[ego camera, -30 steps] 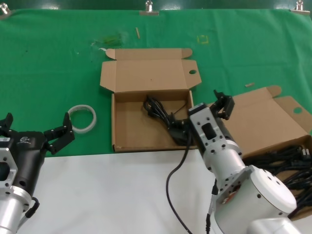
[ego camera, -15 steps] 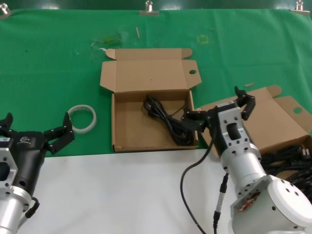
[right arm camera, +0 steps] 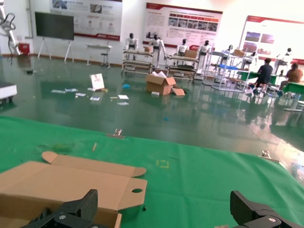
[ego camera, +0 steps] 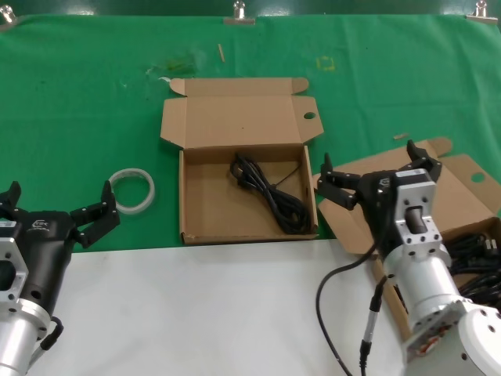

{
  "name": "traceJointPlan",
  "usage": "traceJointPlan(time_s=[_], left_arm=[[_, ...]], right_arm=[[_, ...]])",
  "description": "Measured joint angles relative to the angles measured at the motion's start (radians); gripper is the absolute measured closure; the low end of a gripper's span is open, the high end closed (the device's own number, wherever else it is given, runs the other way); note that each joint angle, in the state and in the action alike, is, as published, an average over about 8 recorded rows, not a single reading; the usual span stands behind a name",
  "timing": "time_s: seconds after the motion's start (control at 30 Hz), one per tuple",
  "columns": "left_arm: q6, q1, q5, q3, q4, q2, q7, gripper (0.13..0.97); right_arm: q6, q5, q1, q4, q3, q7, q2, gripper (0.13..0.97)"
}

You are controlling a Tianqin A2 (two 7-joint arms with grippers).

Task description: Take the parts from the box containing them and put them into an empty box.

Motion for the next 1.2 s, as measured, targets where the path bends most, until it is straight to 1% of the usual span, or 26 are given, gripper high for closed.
traceJointPlan(time_s=[0.83, 0.97, 1.2], left_arm=[[0.000, 0.000, 0.000, 0.000, 0.000, 0.000, 0.000, 0.132], [0.000, 0.000, 0.000, 0.000, 0.000, 0.000, 0.000, 0.132], [0.000, 0.000, 0.000, 0.000, 0.000, 0.000, 0.000, 0.132]], right_arm=[[-0.217, -0.312, -0.152, 0.070, 0.218, 0.456, 0.000, 0.129], [-0.232, -0.334, -0.162, 0.075, 0.233, 0.488, 0.000, 0.129], [-0.235, -0.338, -0.164, 0.076, 0.236, 0.493, 0.000, 0.129]])
